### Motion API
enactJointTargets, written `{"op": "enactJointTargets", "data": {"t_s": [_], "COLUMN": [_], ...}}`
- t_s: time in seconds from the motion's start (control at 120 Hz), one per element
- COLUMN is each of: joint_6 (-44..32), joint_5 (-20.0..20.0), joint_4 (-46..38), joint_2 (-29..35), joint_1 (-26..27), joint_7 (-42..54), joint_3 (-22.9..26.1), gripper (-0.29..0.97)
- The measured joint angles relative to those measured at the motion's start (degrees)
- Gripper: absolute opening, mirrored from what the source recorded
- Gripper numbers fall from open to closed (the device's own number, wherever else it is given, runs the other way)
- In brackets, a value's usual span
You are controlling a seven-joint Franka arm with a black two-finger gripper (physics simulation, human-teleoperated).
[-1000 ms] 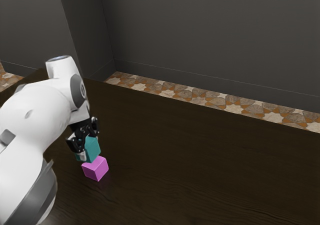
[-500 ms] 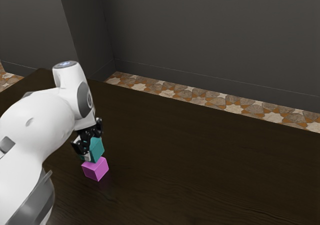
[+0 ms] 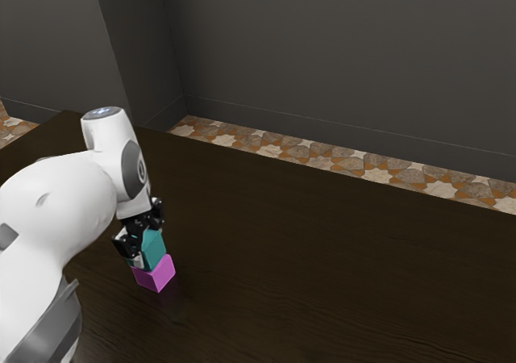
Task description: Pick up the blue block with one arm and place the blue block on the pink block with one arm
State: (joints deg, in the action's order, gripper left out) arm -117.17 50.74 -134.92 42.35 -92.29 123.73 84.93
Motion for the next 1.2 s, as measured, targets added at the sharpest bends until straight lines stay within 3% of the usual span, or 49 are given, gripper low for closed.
{"op": "enactJointTargets", "data": {"t_s": [0.7,0.933,1.2], "joint_6": [-0.2,0.1,0.4], "joint_5": [1.6,1.4,0.9], "joint_4": [0.3,0.5,0.7], "joint_2": [-0.2,-0.5,-0.8], "joint_1": [-0.9,-1.6,-1.1], "joint_7": [5.2,5.8,6.0], "joint_3": [0.4,0.6,0.5], "gripper": [0.36,0.56,0.64]}}
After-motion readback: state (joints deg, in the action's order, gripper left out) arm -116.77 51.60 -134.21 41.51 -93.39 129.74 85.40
